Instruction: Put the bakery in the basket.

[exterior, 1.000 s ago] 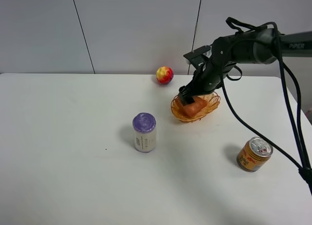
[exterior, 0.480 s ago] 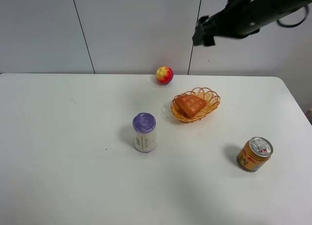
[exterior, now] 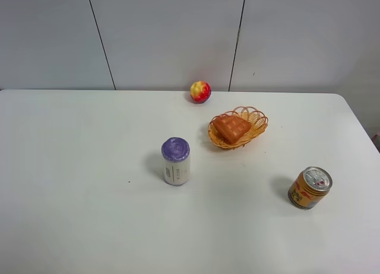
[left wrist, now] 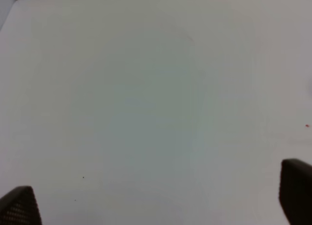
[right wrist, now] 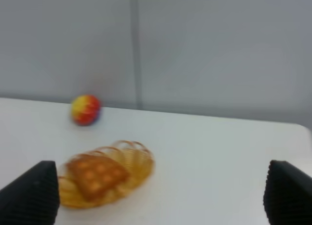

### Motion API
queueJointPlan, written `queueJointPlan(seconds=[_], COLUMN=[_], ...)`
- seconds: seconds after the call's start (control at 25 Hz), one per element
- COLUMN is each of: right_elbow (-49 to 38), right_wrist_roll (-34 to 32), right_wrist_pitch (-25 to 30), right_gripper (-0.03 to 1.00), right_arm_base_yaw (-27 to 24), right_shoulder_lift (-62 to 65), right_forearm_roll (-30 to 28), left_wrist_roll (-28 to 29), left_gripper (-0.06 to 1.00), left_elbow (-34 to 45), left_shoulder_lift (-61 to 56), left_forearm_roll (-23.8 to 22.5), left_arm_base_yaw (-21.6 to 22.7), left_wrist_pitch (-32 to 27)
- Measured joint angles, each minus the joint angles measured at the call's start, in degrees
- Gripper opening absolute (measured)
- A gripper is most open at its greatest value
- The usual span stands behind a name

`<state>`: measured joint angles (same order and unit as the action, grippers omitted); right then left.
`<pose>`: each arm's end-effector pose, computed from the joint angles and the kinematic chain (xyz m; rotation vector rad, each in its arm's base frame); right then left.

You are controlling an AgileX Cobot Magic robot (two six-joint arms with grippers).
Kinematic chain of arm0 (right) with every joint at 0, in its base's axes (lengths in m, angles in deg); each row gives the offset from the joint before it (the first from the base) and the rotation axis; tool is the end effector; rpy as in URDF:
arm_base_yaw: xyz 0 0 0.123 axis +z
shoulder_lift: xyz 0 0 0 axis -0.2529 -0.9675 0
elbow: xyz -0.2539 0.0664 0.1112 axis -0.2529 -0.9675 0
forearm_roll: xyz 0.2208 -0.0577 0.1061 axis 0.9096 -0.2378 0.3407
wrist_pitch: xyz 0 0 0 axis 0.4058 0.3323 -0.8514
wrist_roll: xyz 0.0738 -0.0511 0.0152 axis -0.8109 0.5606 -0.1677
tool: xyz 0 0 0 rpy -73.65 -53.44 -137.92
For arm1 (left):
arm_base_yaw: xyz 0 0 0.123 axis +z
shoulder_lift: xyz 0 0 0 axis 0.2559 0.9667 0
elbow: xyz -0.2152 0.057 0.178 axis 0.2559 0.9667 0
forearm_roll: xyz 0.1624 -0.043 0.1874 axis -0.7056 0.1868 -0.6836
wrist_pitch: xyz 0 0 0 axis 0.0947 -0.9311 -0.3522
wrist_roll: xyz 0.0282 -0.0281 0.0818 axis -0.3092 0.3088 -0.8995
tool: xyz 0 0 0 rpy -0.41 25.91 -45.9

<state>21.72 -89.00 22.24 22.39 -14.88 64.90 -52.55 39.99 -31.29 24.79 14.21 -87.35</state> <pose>0.0750 0.0103 0.4032 -0.0586 1.8751 0.1430 -0.0065 0.0057 0.2797 -0.0279 2.0209 0.0555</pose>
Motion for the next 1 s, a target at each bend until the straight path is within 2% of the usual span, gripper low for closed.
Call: queueJointPlan(seconds=[0.24, 0.32, 0.44, 0.64, 0.72, 1.0], right_elbow=[-6.4, -7.9, -10.2, -19.5, -23.5, -24.4], right_wrist_roll=[-0.9, -0.8, -0.8, -1.4, -1.5, -1.5], right_wrist_pitch=[15.3, 19.1, 23.9, 18.8, 18.7, 16.9], right_gripper=[0.83, 0.83, 0.83, 0.83, 0.83, 0.83], right_arm_base_yaw=[-9.4, -10.0, -10.0, -10.0, -10.0, -10.0], right_shoulder_lift=[23.2, 28.7, 30.3, 30.3, 30.3, 30.2], right_forearm_roll=[-2.9, -4.1, -4.6, -2.6, -0.9, 0.0], left_wrist_roll=[0.0, 0.0, 0.0, 0.0, 0.0, 0.0], left_gripper=[0.99, 0.99, 0.99, 0.99, 0.99, 0.99], left_elbow=[0.0, 0.0, 0.0, 0.0, 0.0, 0.0], left_shoulder_lift=[0.0, 0.0, 0.0, 0.0, 0.0, 0.0], left_forearm_roll=[0.0, 0.0, 0.0, 0.0, 0.0, 0.0], left_arm_base_yaw=[0.0, 0.0, 0.0, 0.0, 0.0, 0.0], left_wrist_pitch=[0.0, 0.0, 0.0, 0.0, 0.0, 0.0])
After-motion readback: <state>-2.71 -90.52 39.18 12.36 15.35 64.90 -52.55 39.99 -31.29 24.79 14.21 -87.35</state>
